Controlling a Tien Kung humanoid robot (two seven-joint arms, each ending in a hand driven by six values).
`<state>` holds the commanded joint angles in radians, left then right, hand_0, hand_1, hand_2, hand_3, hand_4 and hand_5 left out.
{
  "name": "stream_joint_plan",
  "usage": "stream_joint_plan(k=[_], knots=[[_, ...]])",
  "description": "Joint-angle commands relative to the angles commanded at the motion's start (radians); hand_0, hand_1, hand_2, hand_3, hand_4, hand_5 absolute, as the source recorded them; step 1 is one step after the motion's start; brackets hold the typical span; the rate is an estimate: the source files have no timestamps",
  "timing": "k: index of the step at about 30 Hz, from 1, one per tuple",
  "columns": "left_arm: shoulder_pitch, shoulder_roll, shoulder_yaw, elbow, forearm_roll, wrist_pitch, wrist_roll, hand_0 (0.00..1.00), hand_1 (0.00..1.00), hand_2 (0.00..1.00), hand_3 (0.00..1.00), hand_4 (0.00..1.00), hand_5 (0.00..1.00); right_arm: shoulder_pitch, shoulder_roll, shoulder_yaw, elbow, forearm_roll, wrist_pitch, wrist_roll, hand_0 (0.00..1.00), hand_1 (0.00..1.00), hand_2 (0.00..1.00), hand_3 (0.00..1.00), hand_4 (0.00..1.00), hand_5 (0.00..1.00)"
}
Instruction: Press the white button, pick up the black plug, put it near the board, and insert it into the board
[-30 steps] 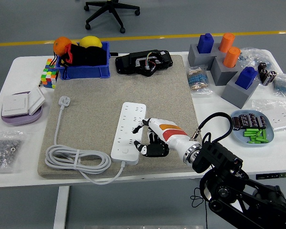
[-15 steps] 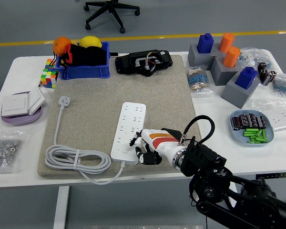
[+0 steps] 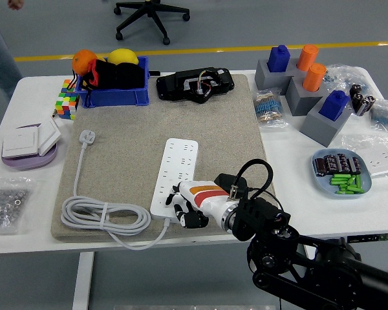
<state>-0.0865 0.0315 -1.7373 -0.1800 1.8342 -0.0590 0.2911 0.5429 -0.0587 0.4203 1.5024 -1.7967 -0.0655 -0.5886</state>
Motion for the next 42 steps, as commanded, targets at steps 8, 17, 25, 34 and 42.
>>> stream_joint_plan(k=[8,17,25,34,42], knots=[[-0.002,0.000,-0.003,0.000,0.011,-0.002,0.001,0.623,0.630,0.636,0.691,0.550,0.394,0.006,0.004,-0.003,-0.032,0.010,-0.002,0.011,0.002,0.013,0.110,0.607,0.351,0.075],[-0.002,-0.001,-0.003,0.000,0.014,-0.003,0.001,0.624,0.630,0.636,0.690,0.549,0.391,0.001,0.001,-0.003,-0.059,0.014,-0.010,0.027,0.002,0.015,0.110,0.599,0.348,0.072],[-0.004,-0.002,-0.002,0.000,0.013,-0.003,0.001,0.624,0.630,0.636,0.690,0.549,0.391,0.001,0.001,-0.015,-0.075,0.015,-0.020,0.044,0.002,0.015,0.109,0.599,0.347,0.067],[-0.004,-0.001,-0.001,0.000,0.012,-0.003,0.001,0.624,0.630,0.636,0.690,0.550,0.390,-0.004,-0.001,-0.005,-0.074,0.011,-0.024,0.052,0.002,0.013,0.110,0.596,0.344,0.063],[-0.001,-0.001,-0.002,0.000,0.011,-0.002,0.001,0.623,0.631,0.636,0.690,0.550,0.389,-0.014,-0.010,0.077,0.032,-0.031,-0.023,0.053,0.002,0.012,0.107,0.593,0.343,0.055]])
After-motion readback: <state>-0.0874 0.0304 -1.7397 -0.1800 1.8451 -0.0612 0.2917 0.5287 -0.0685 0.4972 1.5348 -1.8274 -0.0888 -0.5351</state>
